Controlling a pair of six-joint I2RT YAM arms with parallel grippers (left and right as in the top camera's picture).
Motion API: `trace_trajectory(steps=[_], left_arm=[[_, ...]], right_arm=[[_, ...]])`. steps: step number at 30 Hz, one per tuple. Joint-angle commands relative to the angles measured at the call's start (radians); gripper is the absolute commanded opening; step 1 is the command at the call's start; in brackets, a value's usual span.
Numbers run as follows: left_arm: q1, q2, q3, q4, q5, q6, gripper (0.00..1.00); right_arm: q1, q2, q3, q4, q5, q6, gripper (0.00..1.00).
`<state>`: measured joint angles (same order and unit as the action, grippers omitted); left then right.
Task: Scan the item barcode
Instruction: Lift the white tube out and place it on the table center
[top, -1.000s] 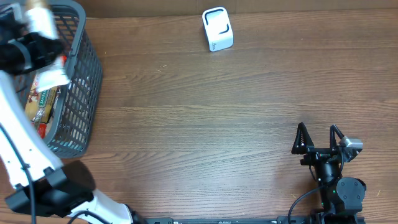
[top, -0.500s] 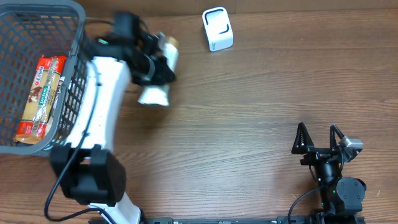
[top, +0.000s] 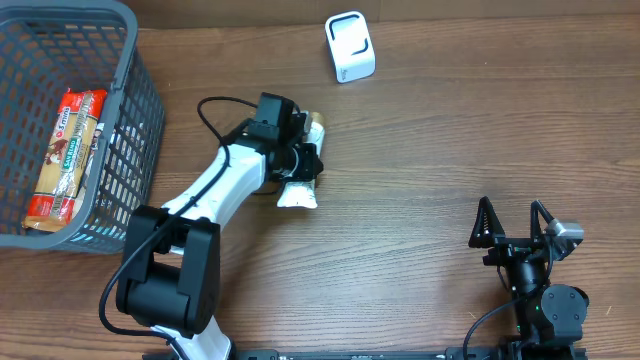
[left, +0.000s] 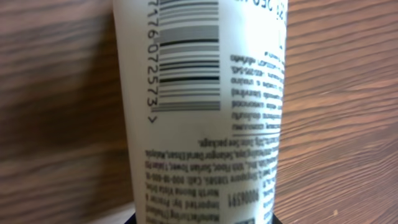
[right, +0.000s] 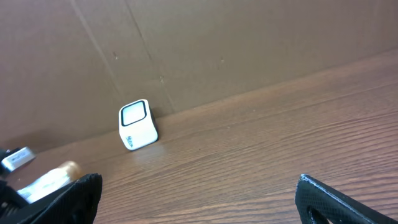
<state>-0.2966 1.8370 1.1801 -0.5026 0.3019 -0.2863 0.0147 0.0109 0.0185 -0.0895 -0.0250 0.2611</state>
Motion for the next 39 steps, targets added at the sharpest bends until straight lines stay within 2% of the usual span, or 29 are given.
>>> trace_trajectory(steps=[1,7,17,18,20,22,24,27,28,30,34,39], left_arm=[[-0.037,-0.016,0.011,0.063,0.005,-0.031,0.04],[-0.097,-0.011,0.011,0.183,0.005,-0.202,0.04],[-0.268,0.121,0.012,0.326,-0.175,-0.309,0.07],[-0.275,0.127,0.012,0.334,-0.175,-0.320,0.12],[-0.276,0.131,0.012,0.350,-0.176,-0.324,0.31],[-0.276,0.131,0.012,0.358,-0.175,-0.324,0.44],[-0.272,0.131,0.012,0.359,-0.174,-0.323,0.62],[-0.272,0.131,0.012,0.359,-0.160,-0.323,0.94],[-0.271,0.130,0.013,0.360,-0.146,-0.320,1.00],[-0.262,0.123,0.020,0.360,-0.113,-0.304,1.00],[-0.191,0.050,0.068,0.329,-0.061,-0.185,1.00],[-0.006,-0.151,0.197,0.158,-0.061,-0.043,1.00]], right_arm=[[0.005,-0.008,-0.010,0.007,0.005,-0.004,1.00],[0.005,-0.008,-0.010,0.007,0.005,-0.004,1.00],[0.005,-0.008,-0.010,0.007,0.005,-0.004,1.00],[0.005,-0.008,-0.010,0.007,0.005,-0.004,1.00],[0.005,-0.008,-0.010,0.007,0.005,-0.004,1.00],[0.005,-0.008,-0.010,0.007,0.005,-0.004,1.00],[0.005,-0.008,-0.010,0.007,0.005,-0.004,1.00],[0.005,-0.008,-0.010,0.007,0.005,-0.004,1.00],[0.005,-0.008,-0.010,0.007,0.005,-0.004,1.00],[0.005,-0.008,-0.010,0.007,0.005,-0.004,1.00],[0.005,-0.008,-0.010,0.007,0.005,-0.004,1.00],[0.005,-0.008,-0.010,0.007,0.005,-0.004,1.00]])
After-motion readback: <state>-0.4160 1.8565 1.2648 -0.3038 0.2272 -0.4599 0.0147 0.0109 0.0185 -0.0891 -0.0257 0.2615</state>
